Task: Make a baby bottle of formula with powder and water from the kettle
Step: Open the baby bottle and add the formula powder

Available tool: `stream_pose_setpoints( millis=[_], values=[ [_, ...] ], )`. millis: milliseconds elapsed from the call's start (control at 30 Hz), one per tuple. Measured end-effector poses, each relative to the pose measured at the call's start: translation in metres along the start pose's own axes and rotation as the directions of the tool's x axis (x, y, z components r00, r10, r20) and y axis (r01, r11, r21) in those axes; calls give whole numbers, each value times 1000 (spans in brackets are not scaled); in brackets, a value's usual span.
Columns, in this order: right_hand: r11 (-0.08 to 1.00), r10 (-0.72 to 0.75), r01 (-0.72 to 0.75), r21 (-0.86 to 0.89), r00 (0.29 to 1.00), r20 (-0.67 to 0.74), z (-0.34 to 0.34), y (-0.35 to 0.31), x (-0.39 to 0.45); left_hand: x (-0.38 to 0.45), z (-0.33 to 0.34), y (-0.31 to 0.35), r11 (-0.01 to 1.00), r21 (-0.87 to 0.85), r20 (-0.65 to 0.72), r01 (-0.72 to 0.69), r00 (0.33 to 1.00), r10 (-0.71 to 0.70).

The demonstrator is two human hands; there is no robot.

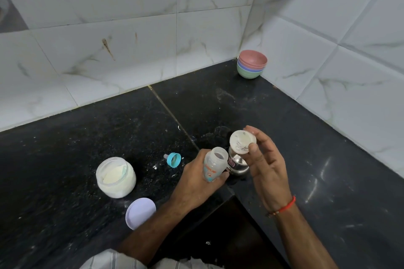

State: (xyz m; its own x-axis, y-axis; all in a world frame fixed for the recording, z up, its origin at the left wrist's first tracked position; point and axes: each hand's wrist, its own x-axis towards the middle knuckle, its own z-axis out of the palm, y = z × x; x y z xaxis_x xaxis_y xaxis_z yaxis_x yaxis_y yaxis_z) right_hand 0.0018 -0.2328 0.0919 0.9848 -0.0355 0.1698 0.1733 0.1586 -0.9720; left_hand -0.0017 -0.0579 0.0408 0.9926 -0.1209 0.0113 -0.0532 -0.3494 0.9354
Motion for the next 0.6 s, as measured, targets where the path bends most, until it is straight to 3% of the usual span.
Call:
stream_pose_setpoints(
  millis=[133, 333, 467, 600],
  values=[
    [999, 1, 0, -32, 1000, 23, 1, -2, 0, -1, 0, -1, 1000, 14, -3, -12, 1000, 12],
    [994, -63, 77, -75, 984, 169, 1, -2, 2, -1, 1, -2, 1000, 12, 0, -26, 1000, 26],
    [973, -181, 193, -125, 978, 106, 4, -6, 2, -1, 1, -2, 999, 25, -6, -30, 1000, 30],
    [933, -118, 184, -308, 968, 219, 3, -6, 6, -2, 1, -3, 999, 31, 3, -29, 1000, 29]
  ],
)
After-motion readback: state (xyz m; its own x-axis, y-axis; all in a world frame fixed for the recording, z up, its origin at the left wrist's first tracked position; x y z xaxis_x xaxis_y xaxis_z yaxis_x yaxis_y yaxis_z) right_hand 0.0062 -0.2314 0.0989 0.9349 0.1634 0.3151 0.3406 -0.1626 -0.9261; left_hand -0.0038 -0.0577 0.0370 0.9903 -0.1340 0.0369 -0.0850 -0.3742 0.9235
